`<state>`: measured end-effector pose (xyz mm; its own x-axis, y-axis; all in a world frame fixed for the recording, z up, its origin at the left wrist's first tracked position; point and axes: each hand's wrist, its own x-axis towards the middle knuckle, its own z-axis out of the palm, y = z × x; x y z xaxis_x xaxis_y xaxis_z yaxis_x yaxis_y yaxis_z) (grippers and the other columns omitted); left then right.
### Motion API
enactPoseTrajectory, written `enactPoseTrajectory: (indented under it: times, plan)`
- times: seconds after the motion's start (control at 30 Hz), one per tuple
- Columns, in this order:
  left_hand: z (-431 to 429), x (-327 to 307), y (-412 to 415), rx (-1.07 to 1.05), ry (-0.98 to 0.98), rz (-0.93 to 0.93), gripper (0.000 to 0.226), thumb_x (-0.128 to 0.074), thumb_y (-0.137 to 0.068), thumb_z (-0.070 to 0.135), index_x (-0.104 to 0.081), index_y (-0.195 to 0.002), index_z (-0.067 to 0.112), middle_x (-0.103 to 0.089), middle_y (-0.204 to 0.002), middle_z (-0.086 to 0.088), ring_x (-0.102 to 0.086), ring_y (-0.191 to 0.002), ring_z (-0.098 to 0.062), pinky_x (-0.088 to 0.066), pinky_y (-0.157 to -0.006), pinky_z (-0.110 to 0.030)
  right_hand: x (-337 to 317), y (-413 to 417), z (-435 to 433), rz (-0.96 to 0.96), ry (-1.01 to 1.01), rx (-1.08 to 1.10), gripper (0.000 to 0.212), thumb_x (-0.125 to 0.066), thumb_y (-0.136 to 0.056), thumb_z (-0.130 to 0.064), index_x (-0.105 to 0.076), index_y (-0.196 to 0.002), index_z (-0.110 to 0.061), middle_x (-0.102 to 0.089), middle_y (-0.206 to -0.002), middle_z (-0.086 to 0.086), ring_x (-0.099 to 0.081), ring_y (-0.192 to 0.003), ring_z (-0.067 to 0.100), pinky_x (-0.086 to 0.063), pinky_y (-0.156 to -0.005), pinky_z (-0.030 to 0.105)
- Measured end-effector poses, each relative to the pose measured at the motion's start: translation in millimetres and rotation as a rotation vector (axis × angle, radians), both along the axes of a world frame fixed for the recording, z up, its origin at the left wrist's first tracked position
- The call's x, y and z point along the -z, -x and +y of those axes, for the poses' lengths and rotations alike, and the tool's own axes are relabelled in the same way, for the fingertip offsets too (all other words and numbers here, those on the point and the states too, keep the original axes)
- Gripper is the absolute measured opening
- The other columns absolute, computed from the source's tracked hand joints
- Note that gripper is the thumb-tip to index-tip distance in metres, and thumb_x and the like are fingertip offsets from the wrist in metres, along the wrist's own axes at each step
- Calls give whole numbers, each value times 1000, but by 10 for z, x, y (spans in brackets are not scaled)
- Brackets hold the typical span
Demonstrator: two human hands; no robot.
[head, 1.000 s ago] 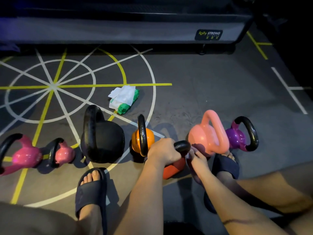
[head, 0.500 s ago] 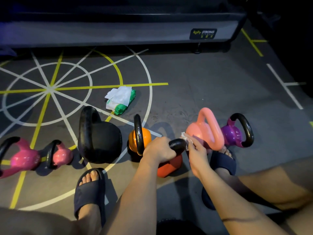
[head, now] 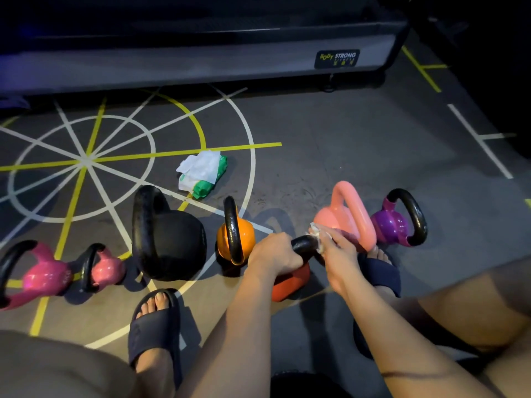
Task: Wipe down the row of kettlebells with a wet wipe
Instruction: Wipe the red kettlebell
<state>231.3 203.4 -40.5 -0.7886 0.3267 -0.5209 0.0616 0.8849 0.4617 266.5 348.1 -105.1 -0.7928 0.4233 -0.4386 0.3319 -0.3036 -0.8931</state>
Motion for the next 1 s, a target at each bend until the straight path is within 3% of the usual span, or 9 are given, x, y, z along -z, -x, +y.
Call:
enactPoseTrajectory:
  times: [0.17,0.3,0.4,0.5,0.57,0.67,0.83,1.0]
  plan:
    - [18,91,-62,27,-29,63,13,-63,-77,28,-60,-88,22,-66,-87,-3,-66,-88,-29,-54,-76,-37,-74,-23,69,46,-195,-142,27,-54,-100,-7,-76,-107,-22,-77,-104,-4,-69,-104,11,-52,-96,26]
    - [41,162,-135,59,-114,54,38,-76,-81,43,-65,-108,18,-70,-107,-8,-64,-104,-30,-53,-87,-39,180,-137,128,-98,-103,-29,29,-56,-98,-3,-77,-96,-22,-72,-117,2,-65,-114,21,-46,-108,43]
    - [-85,151,-112,98,-148,30,49,-76,-80,56,-63,-114,22,-69,-113,-4,-61,-108,-25,-50,-89,-35,285,-152,89,-172,-52,24,23,-66,-93,-8,-79,-89,-27,-67,-126,2,-63,-116,20,-48,-107,43]
    - [-279,235,-175,38,-118,68,56,-53,-75,87,-64,-94,35,-70,-91,5,-65,-95,-22,-54,-84,-39,186,-95,37,-147,-42,30,13,-70,-91,-12,-77,-97,-21,-72,-119,6,-66,-111,19,-50,-103,36]
    - [-316,294,-265,-85,-169,68,65,-39,-76,94,-61,-74,32,-67,-74,6,-66,-82,-22,-53,-74,-37,69,-110,2,-83,-50,9,14,-68,-93,-15,-78,-104,-16,-76,-108,4,-69,-109,19,-52,-101,34]
    - [-272,304,-315,-233,-270,136,77,-27,-89,84,-54,-57,19,-58,-60,-2,-60,-71,-25,-39,-62,-37,-19,-105,16,-22,-208,-20,24,-57,-98,-15,-77,-105,-25,-76,-107,-4,-68,-110,18,-51,-102,39]
    - [-280,316,-280,-256,-321,103,69,-31,-99,70,-54,-51,25,-56,-60,-2,-59,-72,-28,-35,-63,-38,-173,-21,-52,88,-262,-157,29,-53,-100,-7,-76,-110,-21,-76,-107,-9,-68,-105,7,-50,-93,23]
    - [-247,317,-308,-243,-311,137,63,-33,-101,64,-50,-54,27,-56,-64,0,-61,-80,-31,-37,-66,-37,40,-53,80,-68,6,-15,21,-65,-96,-18,-75,-114,-14,-75,-110,7,-68,-111,23,-49,-103,39]
